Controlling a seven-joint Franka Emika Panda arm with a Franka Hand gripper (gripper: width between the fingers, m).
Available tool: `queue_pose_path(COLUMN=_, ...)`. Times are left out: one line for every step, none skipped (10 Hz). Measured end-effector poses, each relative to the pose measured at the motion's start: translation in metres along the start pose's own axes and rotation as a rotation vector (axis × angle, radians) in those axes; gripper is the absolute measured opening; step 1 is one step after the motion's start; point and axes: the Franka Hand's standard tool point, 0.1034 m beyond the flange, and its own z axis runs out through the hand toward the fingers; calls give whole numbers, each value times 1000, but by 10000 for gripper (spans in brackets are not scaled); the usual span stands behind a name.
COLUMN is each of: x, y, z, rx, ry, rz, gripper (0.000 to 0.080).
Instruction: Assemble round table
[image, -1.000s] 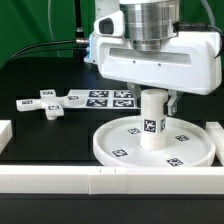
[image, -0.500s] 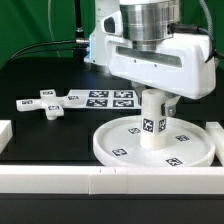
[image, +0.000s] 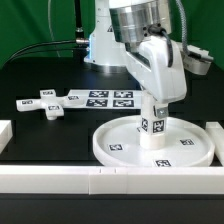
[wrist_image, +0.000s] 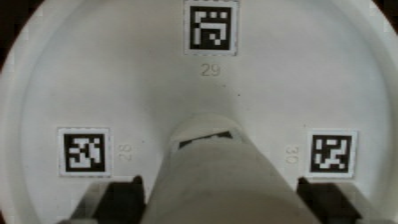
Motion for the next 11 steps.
queue_pose_path(x=0, y=0, z=0, rx=0, ry=0, rz=-33, gripper=485)
queue_pose_path(x=0, y=0, z=0, rx=0, ry=0, rz=-48, gripper=594)
queue_pose_path(x=-1, y=0, z=0, rx=-2, ry=1, rz=-54, gripper=594)
queue_pose_path(x=-5, y=-2, z=-1, rx=-7, ry=-2, rz=-73, gripper=640)
queue_pose_path(x=-5, y=-2, z=0, rx=-6, ry=-3, rz=-168, gripper=647)
queue_pose_path(x=-5, y=-2, z=0, rx=-6, ry=-3, rz=-254, gripper=647)
queue_pose_path(x=-5, y=-2, z=0, rx=-6, ry=-4, rz=-314, gripper=647)
queue_pose_path(x=-5, y=-2, z=-1, rx=-8, ry=-2, rz=-395, gripper=649)
queue_pose_path(x=-5, y=-3, z=-2, rx=-19, ry=12, rz=-598, gripper=649)
queue_pose_path(x=-5, y=-3, z=-3, rx=-24, ry=15, rz=-726, gripper=649)
queue_pose_path(x=-9, y=2, z=-3, rx=-38, ry=17, rz=-918, gripper=649)
